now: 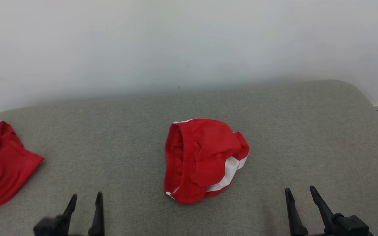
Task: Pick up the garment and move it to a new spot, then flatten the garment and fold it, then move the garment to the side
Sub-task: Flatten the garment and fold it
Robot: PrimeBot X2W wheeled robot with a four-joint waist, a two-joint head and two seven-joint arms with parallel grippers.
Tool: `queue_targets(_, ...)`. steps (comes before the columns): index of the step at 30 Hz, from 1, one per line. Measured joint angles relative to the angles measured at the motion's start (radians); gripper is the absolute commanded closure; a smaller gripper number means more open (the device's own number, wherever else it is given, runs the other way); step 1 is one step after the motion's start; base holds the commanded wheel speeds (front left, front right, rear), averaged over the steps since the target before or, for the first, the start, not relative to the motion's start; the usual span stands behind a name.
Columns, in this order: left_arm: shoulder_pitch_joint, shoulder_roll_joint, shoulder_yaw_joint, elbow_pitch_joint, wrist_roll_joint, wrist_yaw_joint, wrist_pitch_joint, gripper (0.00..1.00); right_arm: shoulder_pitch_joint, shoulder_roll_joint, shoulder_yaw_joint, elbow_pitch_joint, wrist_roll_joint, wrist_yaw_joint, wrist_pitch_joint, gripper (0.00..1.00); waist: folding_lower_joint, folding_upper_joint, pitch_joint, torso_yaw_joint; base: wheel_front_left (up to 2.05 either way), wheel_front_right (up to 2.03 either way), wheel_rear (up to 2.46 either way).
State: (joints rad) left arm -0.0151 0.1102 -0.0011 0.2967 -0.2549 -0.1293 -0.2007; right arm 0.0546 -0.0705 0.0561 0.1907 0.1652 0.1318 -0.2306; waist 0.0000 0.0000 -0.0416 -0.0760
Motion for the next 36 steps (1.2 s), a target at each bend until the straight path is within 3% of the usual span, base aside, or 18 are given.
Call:
queue_targets(7, -0.212, -0.029, -0.011, 0.063, -0.130, 0.016, 0.287, 0.00, -0.005, -0.001, 0.018, -0.003, 0.001, 0.000, 0.010, 0.00, 0.0000, 0.0000, 0.017, -0.052, 0.00, 0.00, 0.00)
queue_targets(12, -0.353, -0.046, -0.021, 0.128, -0.193, 0.049, 0.413, 0.00, -0.023, -0.013, 0.045, -0.011, 0.002, 0.000, 0.019, 0.00, 0.0000, 0.0001, 0.030, -0.111, 0.00, 0.00, 0.00)
queue_targets(19, -0.477, -0.051, -0.016, 0.232, -0.247, 0.080, 0.480, 0.00, -0.039, -0.028, 0.063, -0.024, 0.010, 0.000, 0.028, 0.00, 0.0001, 0.0002, 0.052, -0.215, 0.00, 0.00, 0.00)
queue_targets(31, -0.572, -0.036, 0.002, 0.337, -0.260, 0.131, 0.493, 0.00, -0.063, -0.027, 0.105, -0.023, 0.025, 0.000, 0.021, 0.00, 0.0001, 0.0002, 0.106, -0.370, 0.00, 0.00, 0.00)
queue_targets(36, -0.591, -0.012, 0.018, 0.369, -0.248, 0.193, 0.482, 0.00, -0.071, -0.023, 0.114, -0.014, 0.027, 0.000, 0.014, 0.00, 0.0001, 0.0001, 0.134, -0.406, 0.00, 0.00, 0.00)
